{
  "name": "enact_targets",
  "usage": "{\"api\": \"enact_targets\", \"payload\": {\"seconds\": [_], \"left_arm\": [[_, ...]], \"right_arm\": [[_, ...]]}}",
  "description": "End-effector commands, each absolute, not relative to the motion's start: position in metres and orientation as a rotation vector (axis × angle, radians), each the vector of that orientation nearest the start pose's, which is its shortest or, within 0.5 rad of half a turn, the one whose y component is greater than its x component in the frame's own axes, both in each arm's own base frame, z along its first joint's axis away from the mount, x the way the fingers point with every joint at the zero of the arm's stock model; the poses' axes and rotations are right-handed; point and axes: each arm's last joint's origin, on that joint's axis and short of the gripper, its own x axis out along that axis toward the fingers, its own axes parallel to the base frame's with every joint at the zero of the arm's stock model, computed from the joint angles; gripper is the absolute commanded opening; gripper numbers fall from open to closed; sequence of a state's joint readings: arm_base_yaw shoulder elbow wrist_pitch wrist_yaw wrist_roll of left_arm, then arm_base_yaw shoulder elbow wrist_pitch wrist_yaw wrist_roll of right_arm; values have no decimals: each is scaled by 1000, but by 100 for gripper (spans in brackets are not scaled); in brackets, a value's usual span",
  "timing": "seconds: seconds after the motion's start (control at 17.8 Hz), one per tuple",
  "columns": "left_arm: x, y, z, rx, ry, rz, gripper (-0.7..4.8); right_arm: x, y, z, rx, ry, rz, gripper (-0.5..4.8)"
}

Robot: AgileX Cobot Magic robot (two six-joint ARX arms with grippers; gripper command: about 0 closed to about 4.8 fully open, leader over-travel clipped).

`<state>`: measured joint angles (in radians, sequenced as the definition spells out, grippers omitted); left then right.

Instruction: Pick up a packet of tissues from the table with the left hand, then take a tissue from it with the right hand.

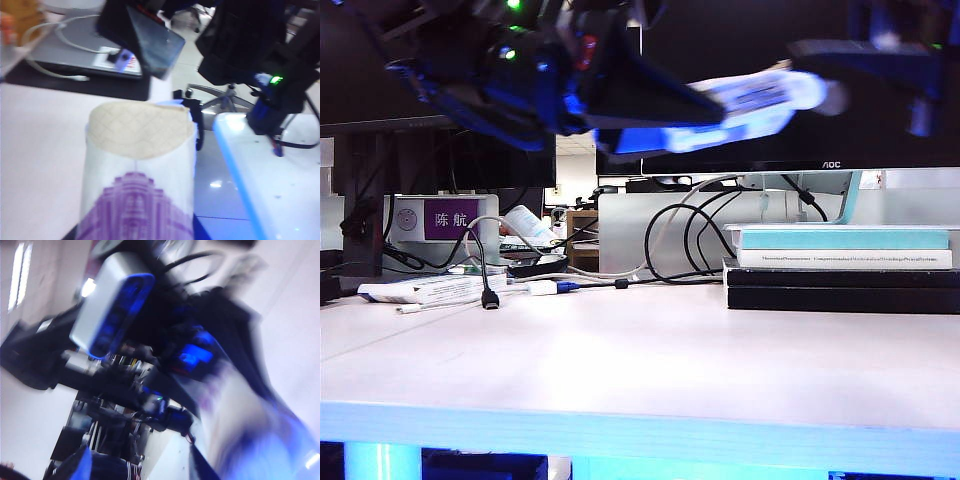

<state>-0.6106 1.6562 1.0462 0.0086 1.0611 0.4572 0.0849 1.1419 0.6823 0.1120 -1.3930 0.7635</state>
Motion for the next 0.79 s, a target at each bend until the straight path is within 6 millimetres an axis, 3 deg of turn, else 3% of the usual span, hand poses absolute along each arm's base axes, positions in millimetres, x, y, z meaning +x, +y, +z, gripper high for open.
{"api": "enact_targets", "payload": {"seconds": [0.06,0.79], "left_arm": [[264,-225,231,215,257,-1716,206],[265,-222,243,218,222,-1707,206]], "right_arm": [[222,48,269,829,831,1304,261],[224,47,268,765,759,1285,241]]}}
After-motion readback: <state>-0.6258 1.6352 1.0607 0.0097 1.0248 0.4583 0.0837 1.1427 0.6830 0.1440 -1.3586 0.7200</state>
